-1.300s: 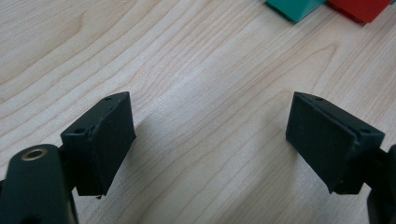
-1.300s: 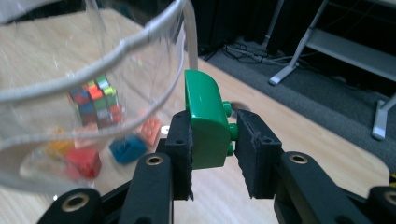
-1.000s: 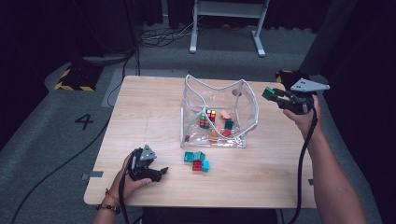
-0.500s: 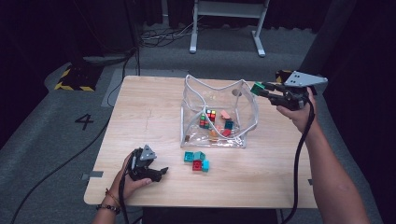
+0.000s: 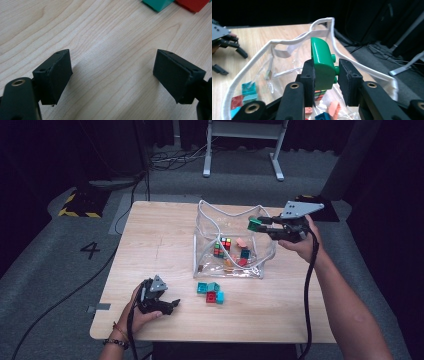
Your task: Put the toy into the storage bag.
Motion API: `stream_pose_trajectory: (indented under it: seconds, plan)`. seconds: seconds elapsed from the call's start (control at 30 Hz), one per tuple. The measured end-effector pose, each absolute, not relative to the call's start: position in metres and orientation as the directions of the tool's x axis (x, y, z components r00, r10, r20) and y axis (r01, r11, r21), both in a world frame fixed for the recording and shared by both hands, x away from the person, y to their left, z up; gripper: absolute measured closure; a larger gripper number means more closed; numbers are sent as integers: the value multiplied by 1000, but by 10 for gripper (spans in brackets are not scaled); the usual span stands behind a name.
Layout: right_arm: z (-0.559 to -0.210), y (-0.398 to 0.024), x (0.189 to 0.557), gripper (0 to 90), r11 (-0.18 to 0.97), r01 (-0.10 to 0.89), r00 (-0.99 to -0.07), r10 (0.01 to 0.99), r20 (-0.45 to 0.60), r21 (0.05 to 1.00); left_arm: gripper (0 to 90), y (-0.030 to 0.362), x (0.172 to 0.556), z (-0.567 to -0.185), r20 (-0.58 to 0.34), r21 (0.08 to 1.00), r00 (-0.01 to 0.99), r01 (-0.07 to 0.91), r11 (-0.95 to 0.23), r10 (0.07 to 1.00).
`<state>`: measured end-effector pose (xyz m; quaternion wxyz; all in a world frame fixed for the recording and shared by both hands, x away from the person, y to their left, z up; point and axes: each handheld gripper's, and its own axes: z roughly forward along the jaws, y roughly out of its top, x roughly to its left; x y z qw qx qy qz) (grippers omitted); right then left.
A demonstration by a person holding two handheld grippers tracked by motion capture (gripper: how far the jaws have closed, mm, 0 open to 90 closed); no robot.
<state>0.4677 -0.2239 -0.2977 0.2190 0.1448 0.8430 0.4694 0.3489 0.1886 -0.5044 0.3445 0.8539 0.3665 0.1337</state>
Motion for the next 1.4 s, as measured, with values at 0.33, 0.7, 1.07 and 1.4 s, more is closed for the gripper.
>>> stream_pose_trajectory:
  seconds: [0.33, 0.7, 1.07, 1.4]
  plan:
    - [-305, -187, 477, 678, 626, 44, -894, 373, -250, 778, 156, 189, 349, -504, -21, 686, 697, 532, -496, 717]
    - [-321, -155, 491, 678, 752, 101, -902, 345, -258, 652, 156, 189, 349, -504, -21, 687, 696, 532, -496, 717]
    - [-331, -143, 501, 678, 844, 128, -906, 313, -285, 521, 156, 189, 349, -504, -25, 685, 695, 535, -494, 718]
    - [-331, -161, 503, 677, 877, 160, -915, 304, -266, 452, 156, 189, 349, -504, -22, 686, 697, 532, -496, 717]
